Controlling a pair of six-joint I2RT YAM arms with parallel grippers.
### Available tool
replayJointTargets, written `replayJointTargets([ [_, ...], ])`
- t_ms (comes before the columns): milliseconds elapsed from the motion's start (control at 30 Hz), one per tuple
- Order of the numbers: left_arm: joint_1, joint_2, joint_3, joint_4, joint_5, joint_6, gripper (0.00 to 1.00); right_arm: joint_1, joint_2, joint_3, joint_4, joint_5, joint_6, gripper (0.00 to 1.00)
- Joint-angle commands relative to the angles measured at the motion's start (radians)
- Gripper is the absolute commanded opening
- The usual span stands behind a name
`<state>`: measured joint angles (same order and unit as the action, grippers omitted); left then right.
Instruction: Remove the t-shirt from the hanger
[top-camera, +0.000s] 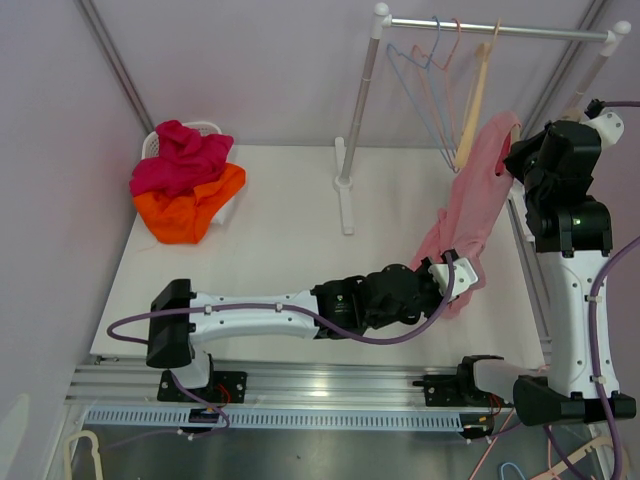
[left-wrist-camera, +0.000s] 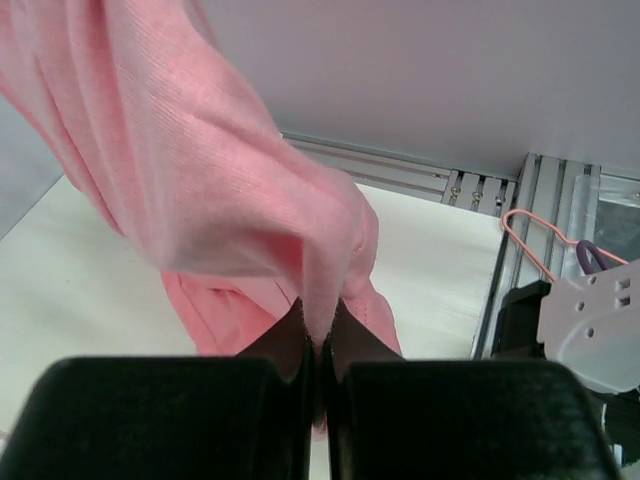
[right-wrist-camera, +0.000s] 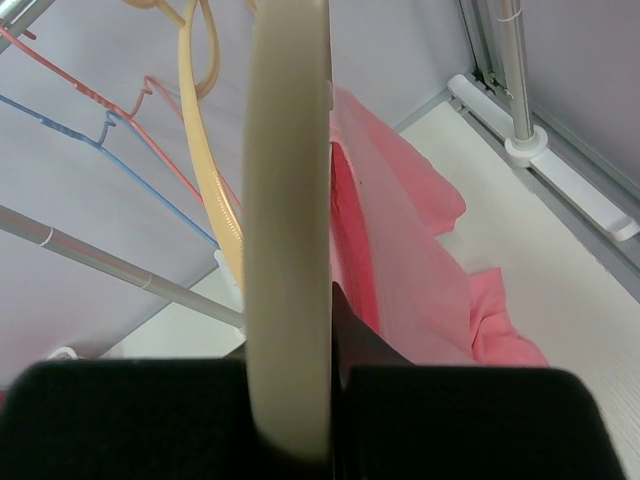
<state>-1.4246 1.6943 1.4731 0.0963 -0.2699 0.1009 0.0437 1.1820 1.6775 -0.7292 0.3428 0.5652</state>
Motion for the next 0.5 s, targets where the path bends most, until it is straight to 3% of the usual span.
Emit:
replayJointTargets([
  [0, -0.010, -0.033, 0.027, 0.039, -0.006, 0.031, 0.01, 0.001, 0.007, 0.042, 0.053, -0.004, 0.012, 0.00],
  [67, -0.028, -0.100, -0.037, 0.065, 0.073, 0.026, 0.01, 0.002, 0.054, 0.086, 0.013, 0.004, 0.001, 0.00],
  [100, -0.043, -0.132, -0.147, 0.135, 0.087, 0.034, 0.00, 0.002, 0.082, 0.112, -0.013, 0.005, -0.002, 0.00],
  [233, -0.181, -0.307, -0.338, 0.259, 0.112, 0.101, 0.01, -0.036, 0.260, 0.312, -0.188, -0.085, -0.014, 0.00],
  [300, -0.233, -0.353, -0.440, 0.296, 0.100, 0.158, 0.01, -0.105, 0.367, 0.428, -0.283, -0.242, -0.010, 0.00],
  [467, -0.361, -0.468, -0.572, 0.374, 0.026, 0.229, 0.01, -0.254, 0.449, 0.443, -0.283, -0.507, 0.022, 0.00],
])
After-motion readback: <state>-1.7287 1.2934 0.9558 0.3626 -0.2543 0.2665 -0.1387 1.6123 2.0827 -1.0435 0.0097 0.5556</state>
